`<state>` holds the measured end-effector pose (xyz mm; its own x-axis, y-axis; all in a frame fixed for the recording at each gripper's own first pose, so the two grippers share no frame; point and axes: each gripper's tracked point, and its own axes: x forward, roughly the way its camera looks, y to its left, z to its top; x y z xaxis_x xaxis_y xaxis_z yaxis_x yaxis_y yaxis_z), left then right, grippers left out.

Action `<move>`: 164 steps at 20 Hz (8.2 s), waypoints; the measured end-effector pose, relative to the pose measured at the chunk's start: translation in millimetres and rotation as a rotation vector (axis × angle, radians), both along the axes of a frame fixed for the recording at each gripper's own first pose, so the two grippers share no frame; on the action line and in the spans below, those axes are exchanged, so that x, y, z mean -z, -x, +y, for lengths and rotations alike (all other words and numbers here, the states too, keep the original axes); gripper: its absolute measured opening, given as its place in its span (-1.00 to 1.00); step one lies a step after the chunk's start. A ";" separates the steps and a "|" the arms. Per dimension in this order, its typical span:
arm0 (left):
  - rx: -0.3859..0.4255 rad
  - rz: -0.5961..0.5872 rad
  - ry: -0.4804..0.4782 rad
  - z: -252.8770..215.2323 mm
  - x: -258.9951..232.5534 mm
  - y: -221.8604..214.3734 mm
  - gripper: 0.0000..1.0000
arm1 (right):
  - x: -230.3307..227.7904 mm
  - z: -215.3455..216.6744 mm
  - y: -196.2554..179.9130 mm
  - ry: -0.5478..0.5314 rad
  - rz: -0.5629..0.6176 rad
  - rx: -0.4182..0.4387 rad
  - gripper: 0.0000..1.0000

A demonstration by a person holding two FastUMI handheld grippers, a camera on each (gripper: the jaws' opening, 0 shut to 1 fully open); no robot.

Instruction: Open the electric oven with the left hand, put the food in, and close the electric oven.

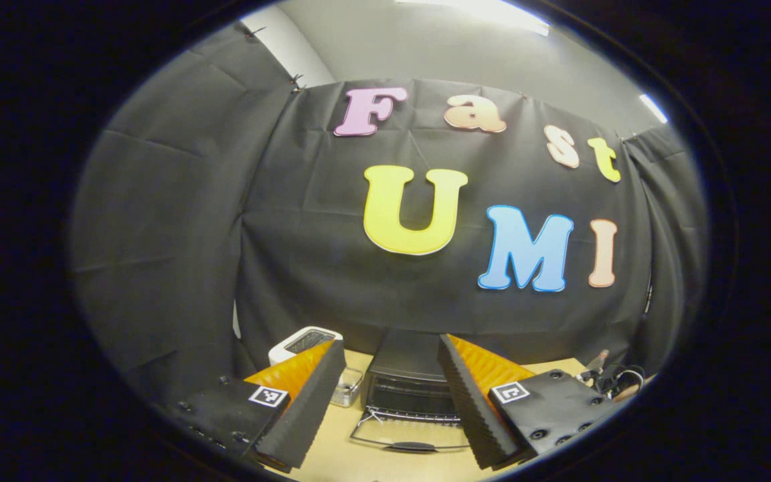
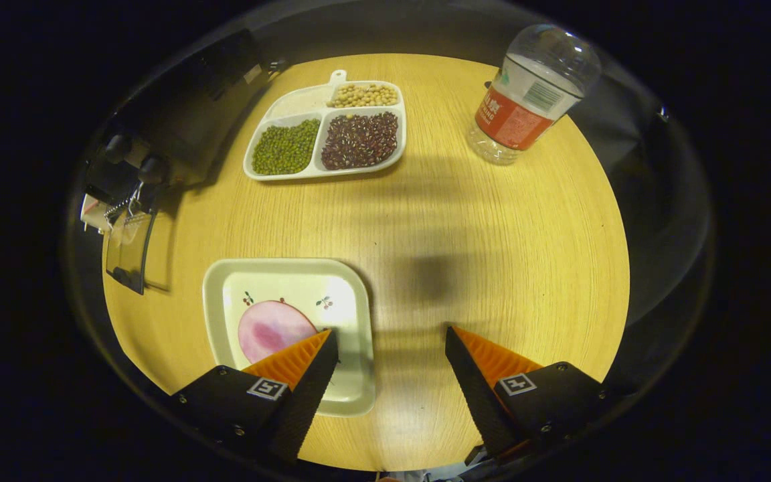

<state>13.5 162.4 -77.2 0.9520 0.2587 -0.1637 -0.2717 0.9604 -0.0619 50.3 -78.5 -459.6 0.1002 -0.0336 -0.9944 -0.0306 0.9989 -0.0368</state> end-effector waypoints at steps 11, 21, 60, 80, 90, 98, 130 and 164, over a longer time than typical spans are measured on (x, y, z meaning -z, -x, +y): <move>0.042 -0.022 -0.036 -60.4 -25.0 -8.4 0.97 | -4.6 2.4 -0.4 -0.219 -0.030 0.055 -0.98; -0.008 -0.024 -0.066 -81.4 -44.9 27.1 0.82 | -1.0 13.7 19.1 -0.730 -0.007 0.366 -0.99; 0.083 -0.020 -0.018 151.9 -12.7 39.1 0.90 | -98.1 328.1 -32.3 -0.816 -0.402 1.094 -0.99; -0.122 0.080 -0.030 246.2 12.6 93.0 0.90 | -50.0 404.5 -172.8 -0.814 -0.497 1.462 -0.95; -0.060 0.068 -0.034 204.7 7.6 72.9 0.90 | -66.1 402.6 -175.3 -0.788 -0.501 1.267 -0.52; 0.071 0.046 -0.009 125.0 6.5 37.0 0.99 | -120.6 377.7 -111.8 -0.680 -0.528 0.792 -0.38; 0.396 0.488 0.112 -121.2 169.2 -18.2 0.90 | -425.4 119.6 8.8 -0.216 -1.475 0.042 0.89; 0.350 1.185 0.148 -82.5 396.6 -7.2 0.90 | -381.3 93.3 0.2 -0.079 -1.375 0.144 0.90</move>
